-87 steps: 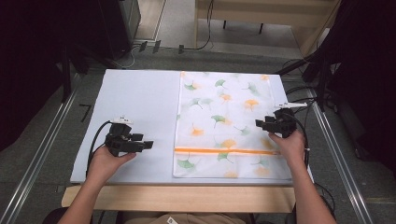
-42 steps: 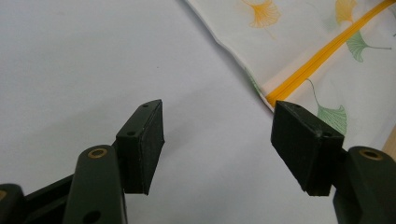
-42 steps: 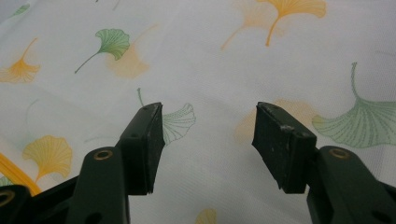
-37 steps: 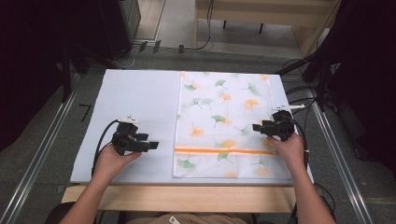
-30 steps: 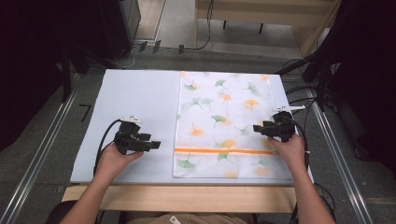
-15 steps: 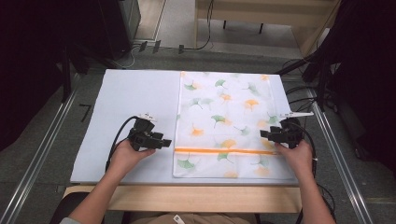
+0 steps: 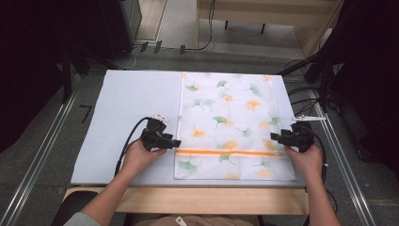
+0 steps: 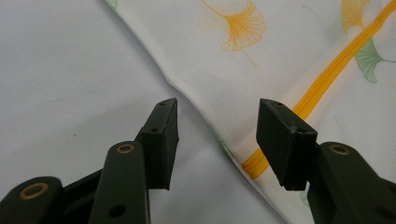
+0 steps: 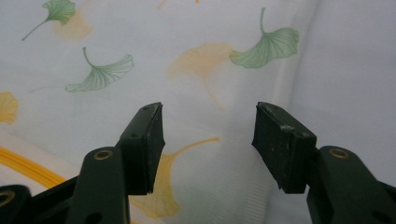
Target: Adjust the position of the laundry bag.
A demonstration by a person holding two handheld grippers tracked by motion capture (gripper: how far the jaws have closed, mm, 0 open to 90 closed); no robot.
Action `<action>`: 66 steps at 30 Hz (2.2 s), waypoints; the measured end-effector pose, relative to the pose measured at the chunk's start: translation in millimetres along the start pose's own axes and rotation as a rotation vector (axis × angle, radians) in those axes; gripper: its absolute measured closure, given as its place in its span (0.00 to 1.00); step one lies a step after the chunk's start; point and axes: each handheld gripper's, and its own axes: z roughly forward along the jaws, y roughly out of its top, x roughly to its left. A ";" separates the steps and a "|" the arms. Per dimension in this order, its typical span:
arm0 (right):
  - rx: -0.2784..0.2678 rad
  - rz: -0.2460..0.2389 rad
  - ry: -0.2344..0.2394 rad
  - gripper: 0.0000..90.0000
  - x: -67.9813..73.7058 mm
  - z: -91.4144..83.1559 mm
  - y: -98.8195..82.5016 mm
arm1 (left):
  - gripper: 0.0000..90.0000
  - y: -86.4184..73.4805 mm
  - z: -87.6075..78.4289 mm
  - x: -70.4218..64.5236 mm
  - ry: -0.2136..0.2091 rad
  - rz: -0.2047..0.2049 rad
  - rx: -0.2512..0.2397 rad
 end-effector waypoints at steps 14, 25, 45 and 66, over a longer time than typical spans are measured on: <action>0.047 0.052 -0.034 0.47 -21.3 3.9 -10.6 | 0.59 2.0 14.8 -6.3 0.037 0.024 -0.005; 0.070 0.060 0.019 0.65 -9.9 8.6 -7.0 | 0.82 3.2 20.3 -14.8 0.030 0.038 0.009; 0.081 0.024 -0.052 1.00 -7.8 6.6 -1.9 | 1.00 5.9 18.7 -11.7 -0.021 0.024 0.021; 0.103 -0.027 0.048 1.00 22.2 21.3 17.6 | 1.00 -3.0 -18.7 19.4 -0.003 -0.061 0.000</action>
